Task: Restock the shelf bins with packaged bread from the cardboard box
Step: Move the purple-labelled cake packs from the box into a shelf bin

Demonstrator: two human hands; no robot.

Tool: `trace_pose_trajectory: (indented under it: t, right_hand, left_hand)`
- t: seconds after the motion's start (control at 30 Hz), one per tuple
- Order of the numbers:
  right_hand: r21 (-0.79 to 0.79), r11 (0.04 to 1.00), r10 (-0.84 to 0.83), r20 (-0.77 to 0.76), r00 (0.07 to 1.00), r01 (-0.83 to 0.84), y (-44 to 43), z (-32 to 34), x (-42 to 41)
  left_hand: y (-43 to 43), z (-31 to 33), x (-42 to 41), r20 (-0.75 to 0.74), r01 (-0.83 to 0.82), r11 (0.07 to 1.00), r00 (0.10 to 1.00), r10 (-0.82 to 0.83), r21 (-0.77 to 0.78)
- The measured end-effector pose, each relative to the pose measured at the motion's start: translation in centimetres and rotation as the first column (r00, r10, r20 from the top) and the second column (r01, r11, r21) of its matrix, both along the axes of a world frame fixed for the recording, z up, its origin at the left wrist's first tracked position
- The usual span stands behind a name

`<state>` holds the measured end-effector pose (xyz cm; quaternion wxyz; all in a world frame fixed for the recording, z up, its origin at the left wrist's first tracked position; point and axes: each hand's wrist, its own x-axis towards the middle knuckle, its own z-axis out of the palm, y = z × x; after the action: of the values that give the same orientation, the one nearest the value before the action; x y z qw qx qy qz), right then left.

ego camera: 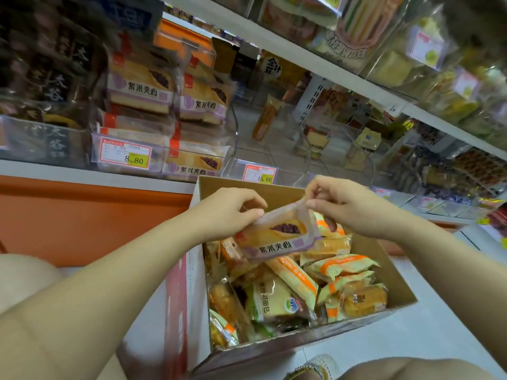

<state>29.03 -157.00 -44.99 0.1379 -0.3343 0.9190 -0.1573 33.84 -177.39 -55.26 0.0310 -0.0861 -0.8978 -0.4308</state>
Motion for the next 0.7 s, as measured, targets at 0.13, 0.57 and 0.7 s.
trace_pose_trajectory:
  t: [0.13,0.57,0.7]
  right_hand:
    - [-0.286,0.956,-0.084,-0.065,0.994,0.062,-1.2,1.6,0.2]
    - [-0.491,0.87,-0.086,-0.236,0.968,-0.042,-8.2,1.4,-0.1]
    - [-0.193,0.953,0.103,-0.518,0.849,-0.233,-12.6,-0.1,-0.7]
  left_hand:
    - [-1.5,1.1,-0.5,0.05,-0.089,0.985,0.995,0.082,0.149]
    - [-8.2,5.4,1.0,-0.147,-0.372,0.924,0.913,0.381,0.088]
    - [-10.2,5.9,1.2,-0.276,-0.53,0.848,0.813,0.513,0.016]
